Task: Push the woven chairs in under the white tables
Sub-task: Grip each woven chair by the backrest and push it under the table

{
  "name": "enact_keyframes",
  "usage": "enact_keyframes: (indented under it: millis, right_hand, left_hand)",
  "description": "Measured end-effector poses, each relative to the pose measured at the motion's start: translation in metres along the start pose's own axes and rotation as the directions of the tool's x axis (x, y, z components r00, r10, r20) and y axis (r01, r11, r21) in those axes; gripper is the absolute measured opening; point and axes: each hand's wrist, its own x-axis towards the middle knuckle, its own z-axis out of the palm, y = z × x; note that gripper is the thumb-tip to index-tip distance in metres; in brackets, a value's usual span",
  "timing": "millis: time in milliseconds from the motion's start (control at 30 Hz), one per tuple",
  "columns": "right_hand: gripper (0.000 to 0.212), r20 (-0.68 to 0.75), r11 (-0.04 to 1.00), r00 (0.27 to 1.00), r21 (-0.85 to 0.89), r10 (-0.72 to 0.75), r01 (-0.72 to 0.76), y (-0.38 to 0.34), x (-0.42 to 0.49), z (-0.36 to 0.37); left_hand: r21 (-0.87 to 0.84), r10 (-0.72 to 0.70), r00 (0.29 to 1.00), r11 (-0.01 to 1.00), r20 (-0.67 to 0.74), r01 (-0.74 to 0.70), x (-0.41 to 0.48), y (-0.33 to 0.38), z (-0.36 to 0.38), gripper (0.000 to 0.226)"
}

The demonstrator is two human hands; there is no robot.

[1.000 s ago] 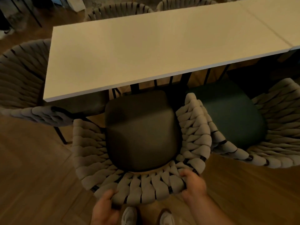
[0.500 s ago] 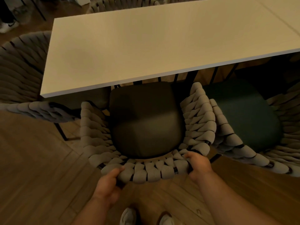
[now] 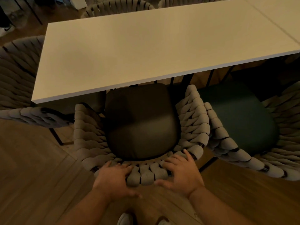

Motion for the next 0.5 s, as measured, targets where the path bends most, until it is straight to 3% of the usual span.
enact_keyframes:
  millis: [33, 133, 233, 333, 500]
  right_hand:
    - [0.087, 0.104, 0.997, 0.994, -0.055, -0.043, 0.049, 0.006, 0.009, -0.008]
    - [0.036, 0.339, 0.978, 0.938, -0.157, -0.074, 0.134, 0.017, 0.038, -0.036]
    - [0.027, 0.423, 0.975, 0.904, -0.162, -0.069, 0.151, 0.020, 0.051, -0.041]
    - [0.027, 0.380, 0.981, 0.924, -0.166, -0.033, 0.103, 0.027, 0.058, -0.040]
    - [0.024, 0.399, 0.955, 0.912, -0.222, -0.095, 0.197, 0.035, 0.082, -0.052]
  left_hand:
    - [0.024, -0.003, 0.999, 1.000, 0.033, 0.003, 0.004, 0.002, -0.004, 0.112]
    - [-0.006, -0.026, 0.998, 1.000, 0.053, 0.026, 0.015, 0.004, -0.008, 0.067]
    - [-0.017, -0.051, 0.997, 0.998, 0.063, 0.052, 0.021, 0.003, -0.006, 0.069]
    - [0.003, -0.040, 0.997, 0.999, 0.061, 0.040, 0.029, 0.000, -0.005, 0.070]
    - [0.007, -0.056, 0.998, 0.998, 0.039, 0.056, 0.048, -0.001, -0.020, 0.078]
